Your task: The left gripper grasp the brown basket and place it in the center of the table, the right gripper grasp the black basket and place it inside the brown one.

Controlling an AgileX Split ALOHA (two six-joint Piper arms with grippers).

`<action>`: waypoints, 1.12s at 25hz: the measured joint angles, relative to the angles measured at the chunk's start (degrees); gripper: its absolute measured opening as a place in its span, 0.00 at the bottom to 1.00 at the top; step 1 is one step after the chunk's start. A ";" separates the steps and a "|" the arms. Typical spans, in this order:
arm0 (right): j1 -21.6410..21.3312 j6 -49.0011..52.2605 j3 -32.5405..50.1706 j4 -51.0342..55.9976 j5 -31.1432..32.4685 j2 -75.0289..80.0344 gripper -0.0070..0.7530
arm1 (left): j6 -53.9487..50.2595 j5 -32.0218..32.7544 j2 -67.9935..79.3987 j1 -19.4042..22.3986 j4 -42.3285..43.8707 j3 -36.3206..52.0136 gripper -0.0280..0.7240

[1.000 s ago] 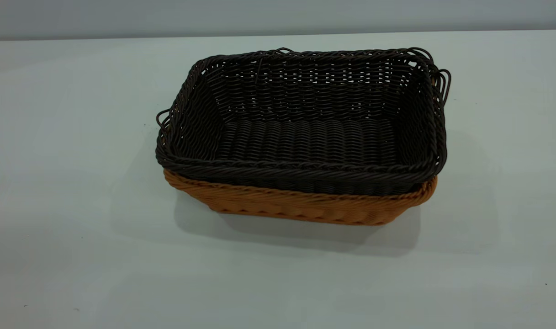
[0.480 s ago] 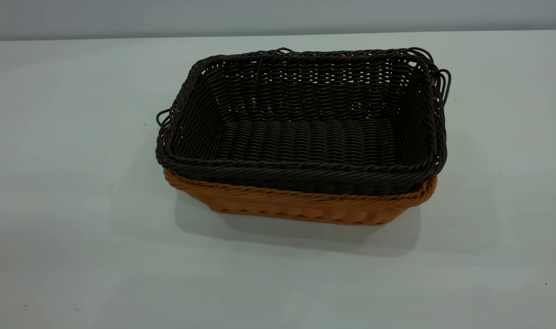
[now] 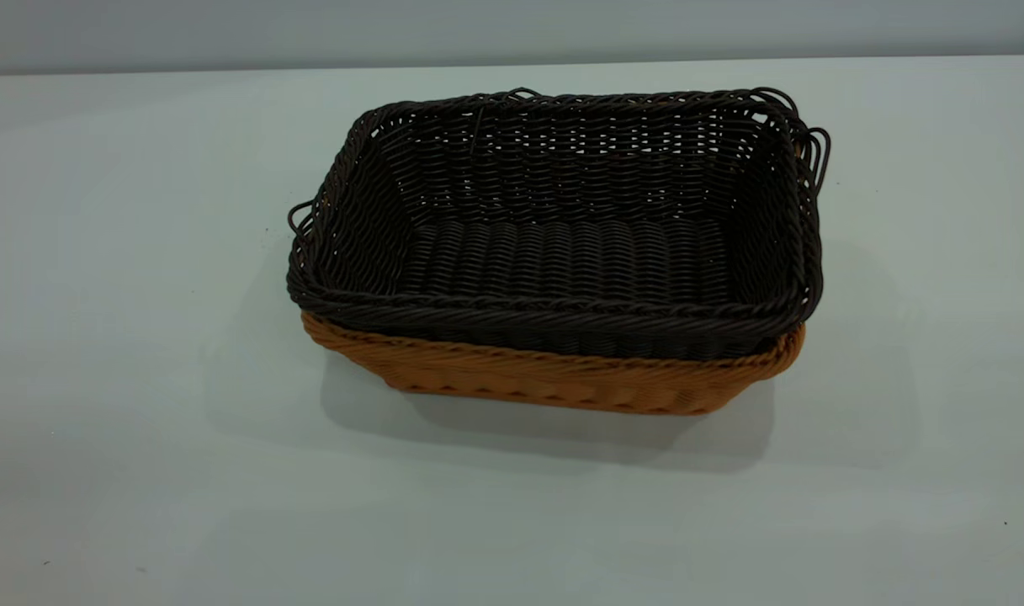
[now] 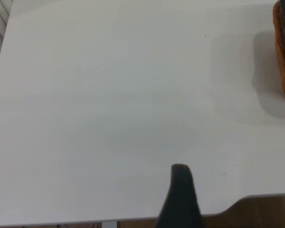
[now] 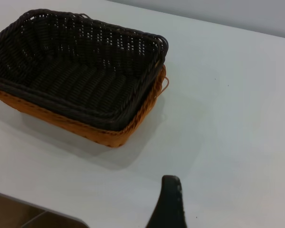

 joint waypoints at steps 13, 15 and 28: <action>0.00 0.00 0.00 0.00 0.00 0.00 0.75 | 0.00 0.00 0.00 0.00 0.00 0.00 0.74; 0.00 0.00 0.00 0.00 0.00 0.00 0.75 | 0.00 0.00 0.00 0.00 0.02 0.00 0.74; -8.32 7.46 0.05 -6.36 -0.26 0.00 0.75 | 0.00 0.00 0.00 0.00 0.45 0.00 0.74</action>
